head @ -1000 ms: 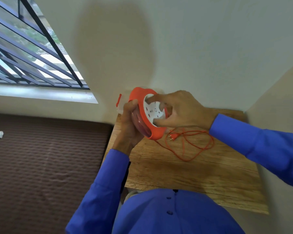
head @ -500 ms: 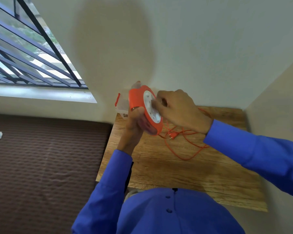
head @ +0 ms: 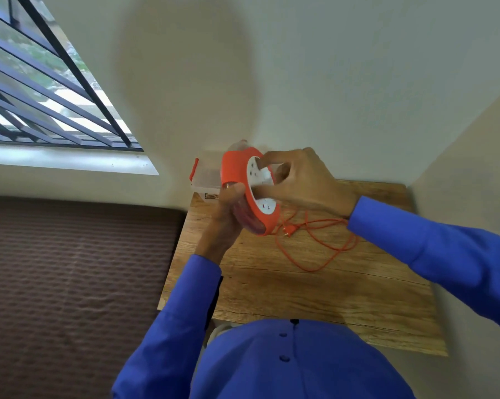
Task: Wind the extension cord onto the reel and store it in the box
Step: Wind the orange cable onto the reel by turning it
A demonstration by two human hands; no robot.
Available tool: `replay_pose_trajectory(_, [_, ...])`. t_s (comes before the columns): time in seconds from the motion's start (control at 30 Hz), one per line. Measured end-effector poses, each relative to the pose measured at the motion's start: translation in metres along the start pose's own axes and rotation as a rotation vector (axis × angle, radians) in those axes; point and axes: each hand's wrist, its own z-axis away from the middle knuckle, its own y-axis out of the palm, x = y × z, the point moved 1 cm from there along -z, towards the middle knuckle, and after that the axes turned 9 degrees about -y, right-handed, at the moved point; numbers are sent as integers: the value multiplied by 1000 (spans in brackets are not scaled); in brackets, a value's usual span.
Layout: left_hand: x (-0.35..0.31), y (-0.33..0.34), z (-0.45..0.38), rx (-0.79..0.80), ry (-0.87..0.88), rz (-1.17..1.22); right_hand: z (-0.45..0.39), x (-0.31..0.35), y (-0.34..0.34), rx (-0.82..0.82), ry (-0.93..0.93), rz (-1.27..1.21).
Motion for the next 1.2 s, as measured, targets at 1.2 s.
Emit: replay_pose_trajectory(1.2, [7,-11,-8,-110,28,-115,-18,4,16,5,371,-233])
